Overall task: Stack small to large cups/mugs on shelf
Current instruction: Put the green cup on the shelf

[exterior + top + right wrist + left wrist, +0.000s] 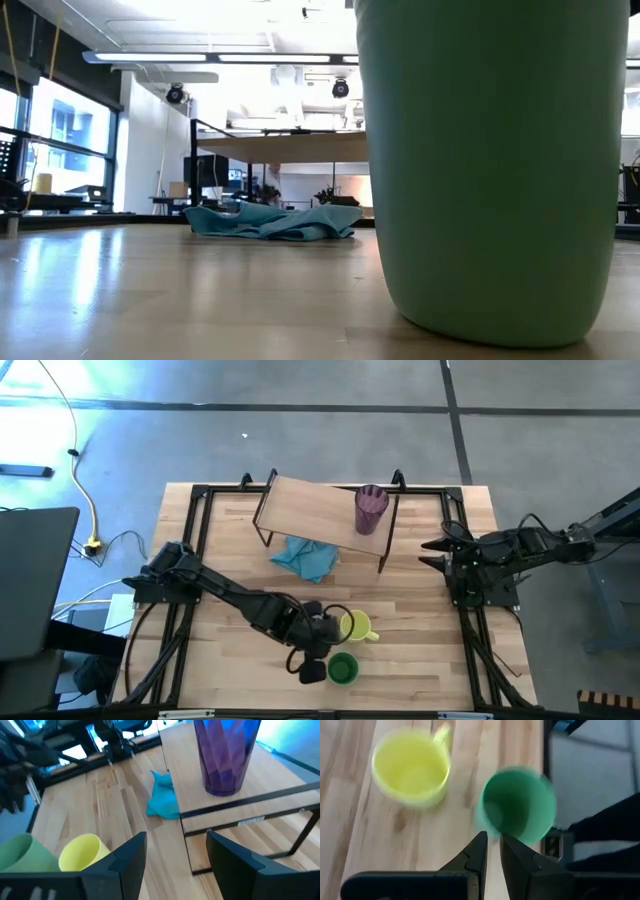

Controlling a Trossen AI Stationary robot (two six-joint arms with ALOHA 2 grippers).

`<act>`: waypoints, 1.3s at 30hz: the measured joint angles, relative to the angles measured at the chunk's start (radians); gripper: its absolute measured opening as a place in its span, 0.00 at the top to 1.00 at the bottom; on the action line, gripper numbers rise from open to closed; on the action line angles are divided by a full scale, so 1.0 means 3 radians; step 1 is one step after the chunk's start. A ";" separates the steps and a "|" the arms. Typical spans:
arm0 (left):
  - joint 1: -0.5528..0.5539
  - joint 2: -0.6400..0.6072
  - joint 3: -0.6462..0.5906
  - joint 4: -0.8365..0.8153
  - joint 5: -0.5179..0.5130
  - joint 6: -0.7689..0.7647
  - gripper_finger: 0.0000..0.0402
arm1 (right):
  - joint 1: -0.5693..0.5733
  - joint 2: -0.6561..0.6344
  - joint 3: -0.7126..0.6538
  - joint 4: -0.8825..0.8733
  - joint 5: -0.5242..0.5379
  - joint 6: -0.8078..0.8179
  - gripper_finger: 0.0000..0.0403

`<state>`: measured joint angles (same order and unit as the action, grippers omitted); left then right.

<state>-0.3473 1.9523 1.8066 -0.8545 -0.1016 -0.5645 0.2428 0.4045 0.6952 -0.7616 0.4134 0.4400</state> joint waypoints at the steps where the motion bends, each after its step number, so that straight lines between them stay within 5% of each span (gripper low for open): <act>1: 0.0000 0.0013 0.0000 -0.0004 0.0001 -0.0054 0.90 | 0.0000 -0.0038 0.0000 0.0000 0.0003 -0.0005 0.51; 39: 0.0155 0.0113 0.0002 0.0381 0.0239 -0.0239 0.88 | 0.0001 -0.0136 0.0001 -0.0018 0.0085 -0.0074 0.51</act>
<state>-0.3009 1.9862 1.8072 -0.7403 -0.0299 -0.6361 0.2432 0.3637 0.6956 -0.7670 0.4390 0.4179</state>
